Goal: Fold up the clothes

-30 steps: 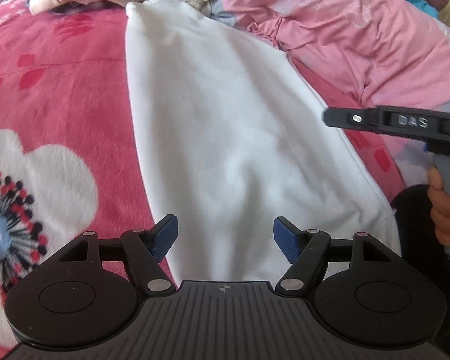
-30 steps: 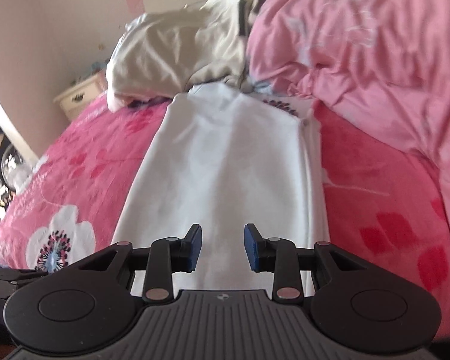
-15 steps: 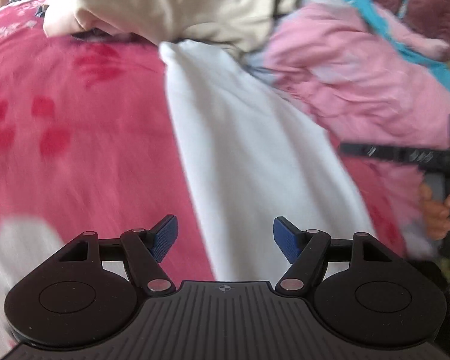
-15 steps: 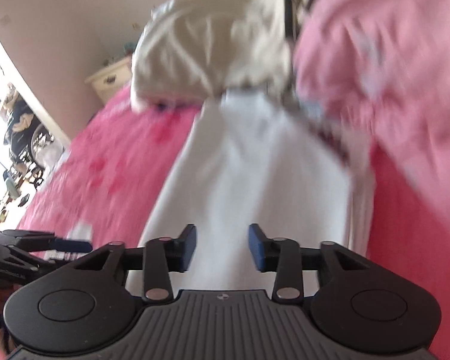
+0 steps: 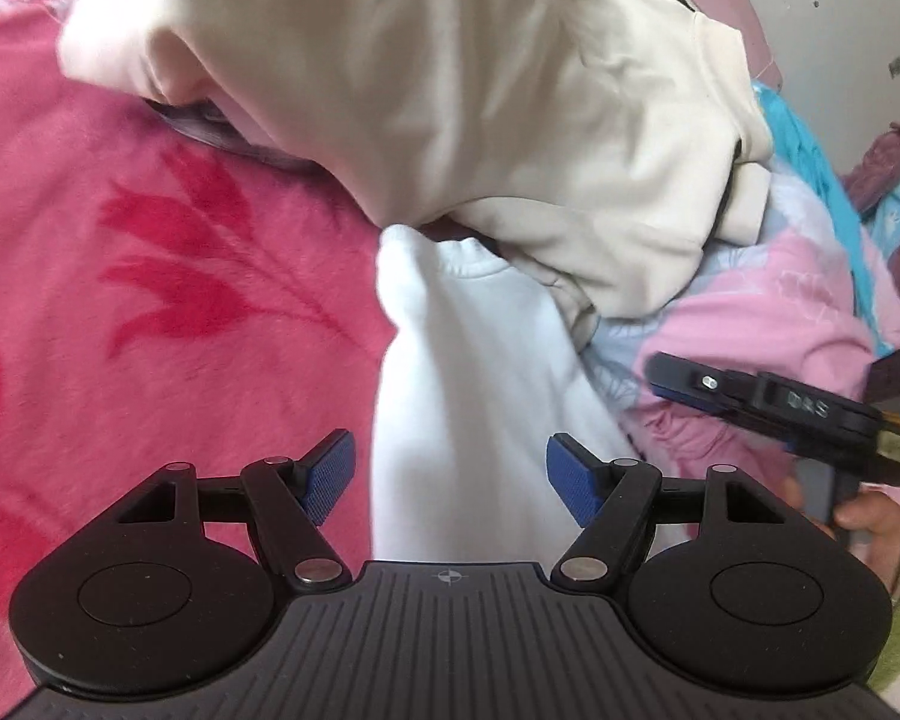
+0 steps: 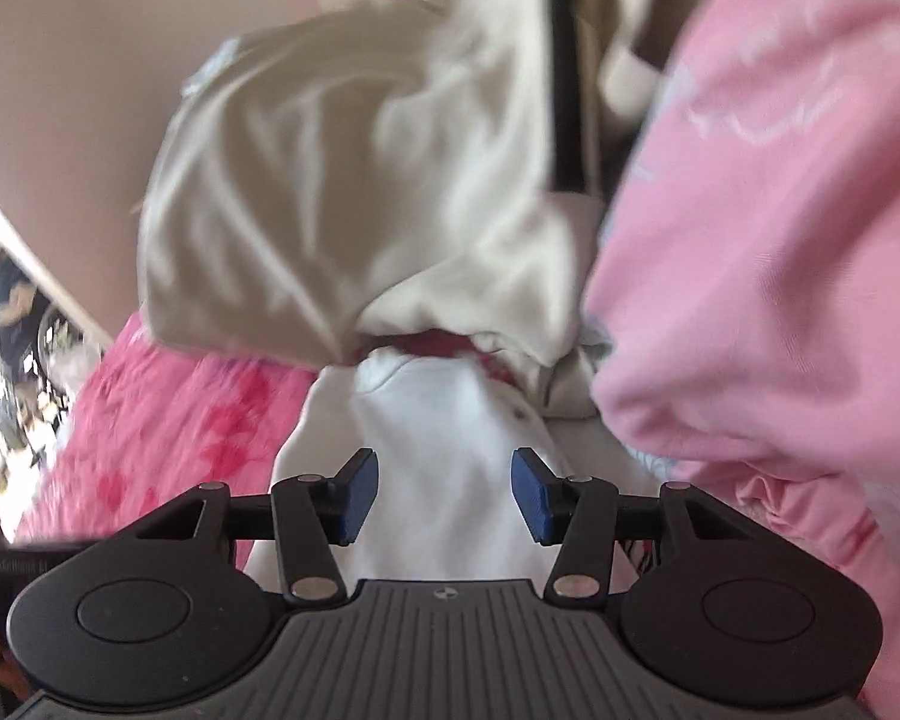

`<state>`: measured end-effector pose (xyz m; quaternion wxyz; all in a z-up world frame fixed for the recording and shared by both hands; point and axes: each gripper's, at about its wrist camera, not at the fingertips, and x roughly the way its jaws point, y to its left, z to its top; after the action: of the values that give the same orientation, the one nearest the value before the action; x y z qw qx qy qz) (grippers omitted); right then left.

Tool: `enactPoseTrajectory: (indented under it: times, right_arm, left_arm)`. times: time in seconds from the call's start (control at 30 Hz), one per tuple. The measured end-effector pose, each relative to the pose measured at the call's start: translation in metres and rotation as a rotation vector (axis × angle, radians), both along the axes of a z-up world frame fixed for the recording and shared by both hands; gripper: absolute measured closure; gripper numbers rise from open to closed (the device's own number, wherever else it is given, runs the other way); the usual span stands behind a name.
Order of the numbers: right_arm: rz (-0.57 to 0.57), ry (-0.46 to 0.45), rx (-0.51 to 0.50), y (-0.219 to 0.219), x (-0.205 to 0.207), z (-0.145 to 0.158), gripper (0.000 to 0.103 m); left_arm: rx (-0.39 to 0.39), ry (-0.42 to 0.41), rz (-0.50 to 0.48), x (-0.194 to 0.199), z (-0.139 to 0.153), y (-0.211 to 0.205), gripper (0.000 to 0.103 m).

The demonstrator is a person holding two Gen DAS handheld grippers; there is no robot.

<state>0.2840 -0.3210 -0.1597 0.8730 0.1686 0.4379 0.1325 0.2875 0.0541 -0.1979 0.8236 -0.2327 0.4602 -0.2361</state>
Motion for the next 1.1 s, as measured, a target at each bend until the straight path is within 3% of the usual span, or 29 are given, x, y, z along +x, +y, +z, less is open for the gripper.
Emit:
enactPoseTrajectory:
  times: [0.1, 0.43, 0.57, 0.87, 1.0, 1.1]
  right_arm:
    - [-0.020, 0.033, 0.012, -0.003, 0.014, -0.011, 0.049]
    - [-0.033, 0.102, -0.018, -0.004, 0.043, -0.047, 0.048]
    - [0.002, 0.097, -0.016, 0.002, 0.049, -0.051, 0.048]
    - [0.025, 0.104, -0.058, 0.019, 0.064, -0.067, 0.047]
    - [0.048, 0.114, -0.067, 0.019, 0.064, -0.066, 0.060]
    - [0.057, 0.117, -0.081, 0.019, 0.064, -0.063, 0.063]
  left_arm:
    - [0.026, -0.031, -0.015, 0.008, -0.003, -0.006, 0.032]
    - [-0.006, -0.053, -0.052, 0.033, -0.027, -0.027, 0.038]
    - [-0.008, -0.077, -0.033, 0.041, -0.033, -0.026, 0.048]
    - [-0.056, -0.082, 0.037, 0.059, -0.042, -0.023, 0.059]
    - [-0.010, -0.103, 0.058, 0.060, -0.041, -0.028, 0.077]
    - [0.000, -0.105, 0.065, 0.060, -0.040, -0.029, 0.077]
